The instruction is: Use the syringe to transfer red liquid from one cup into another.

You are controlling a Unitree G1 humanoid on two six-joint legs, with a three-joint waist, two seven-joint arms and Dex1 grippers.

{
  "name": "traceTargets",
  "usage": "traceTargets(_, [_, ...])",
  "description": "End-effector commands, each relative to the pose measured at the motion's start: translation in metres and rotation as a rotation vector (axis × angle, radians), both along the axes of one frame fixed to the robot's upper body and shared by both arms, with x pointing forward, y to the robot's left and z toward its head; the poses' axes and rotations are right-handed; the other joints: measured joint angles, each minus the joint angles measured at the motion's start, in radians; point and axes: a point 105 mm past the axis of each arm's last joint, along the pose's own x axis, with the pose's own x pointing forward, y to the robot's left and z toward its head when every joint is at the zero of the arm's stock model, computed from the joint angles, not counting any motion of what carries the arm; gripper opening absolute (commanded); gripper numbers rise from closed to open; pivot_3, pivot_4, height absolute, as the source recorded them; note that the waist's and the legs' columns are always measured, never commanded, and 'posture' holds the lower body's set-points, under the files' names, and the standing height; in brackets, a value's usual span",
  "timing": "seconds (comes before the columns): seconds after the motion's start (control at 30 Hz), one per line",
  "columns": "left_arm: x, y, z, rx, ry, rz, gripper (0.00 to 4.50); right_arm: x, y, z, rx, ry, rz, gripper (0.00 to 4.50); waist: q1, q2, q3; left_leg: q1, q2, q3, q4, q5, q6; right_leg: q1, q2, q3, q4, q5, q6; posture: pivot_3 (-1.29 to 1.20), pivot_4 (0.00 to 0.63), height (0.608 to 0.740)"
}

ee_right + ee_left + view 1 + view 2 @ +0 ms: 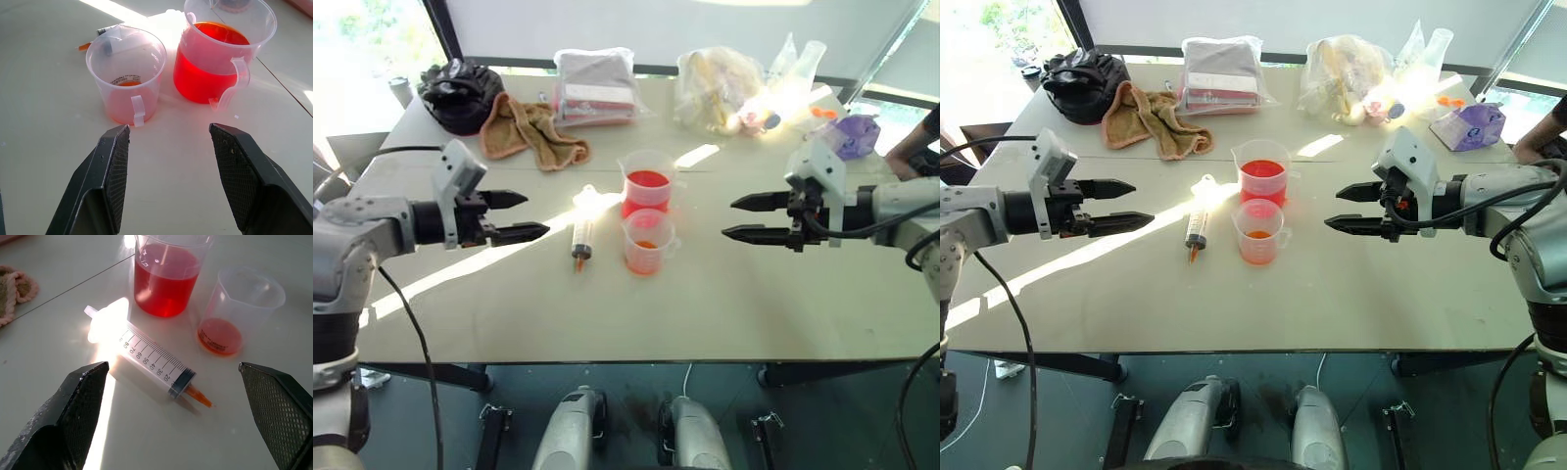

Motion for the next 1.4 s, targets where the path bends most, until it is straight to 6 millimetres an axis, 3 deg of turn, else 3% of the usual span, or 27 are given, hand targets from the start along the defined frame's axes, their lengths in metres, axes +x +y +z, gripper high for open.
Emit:
traceTargets(0.03, [-0.004,0.001,0.01,0.018,-0.046,-0.005,4.46,-0.001,-0.004,0.013,-0.004,-0.055,-0.006,2.72,0.001,0.0,0.0,0.0,0.0,0.0,0.0,0.0,0.0,0.0,0.0,0.0,0.0,0.0,0.0,0.0,0.15,0.74])
traceTargets(1.0, [0.003,0.004,0.003,0.063,-0.015,0.048,4.46,0.0,-0.006,0.012,-0.002,-0.039,-0.015,2.72,0.001,0.0,0.0,0.0,0.0,0.0,0.0,0.0,0.0,0.0,0.0,0.0,0.0,0.0,0.0,0.0,0.15,0.74])
traceTargets(1.1, [0.018,-0.006,0.017,0.061,-0.024,0.107,4.46,0.0,-0.005,0.011,-0.002,-0.032,-0.016,2.72,0.006,0.0,0.0,0.0,0.0,0.0,0.0,0.0,0.0,0.0,0.0,0.0,0.0,0.0,0.0,0.0,0.15,0.74])
traceTargets(1.23, [0.059,-0.026,0.055,-0.076,0.086,0.295,4.46,0.001,-0.003,0.011,0.001,-0.04,-0.023,2.72,0.021,-0.001,0.0,-0.001,-0.002,-0.001,0.003,0.003,0.005,0.002,0.002,-0.002,0.002,0.001,0.002,0.0,0.15,0.74])
traceTargets(1.33, [0.089,-0.037,0.07,0.009,0.083,0.533,4.46,-0.001,-0.003,0.009,0.004,-0.044,-0.037,2.72,0.026,-0.001,0.0,0.0,-0.004,0.0,0.003,0.003,0.008,0.003,0.001,-0.001,0.002,0.001,0.003,0.0,0.15,0.74])
traceTargets(1.4, [0.098,-0.048,0.074,0.073,0.101,0.616,4.46,-0.002,-0.004,0.006,0.008,-0.045,-0.051,2.72,0.028,-0.001,0.0,-0.001,-0.004,0.0,0.003,0.003,0.008,0.003,0.001,-0.001,0.002,0.002,0.004,0.0,0.15,0.74])
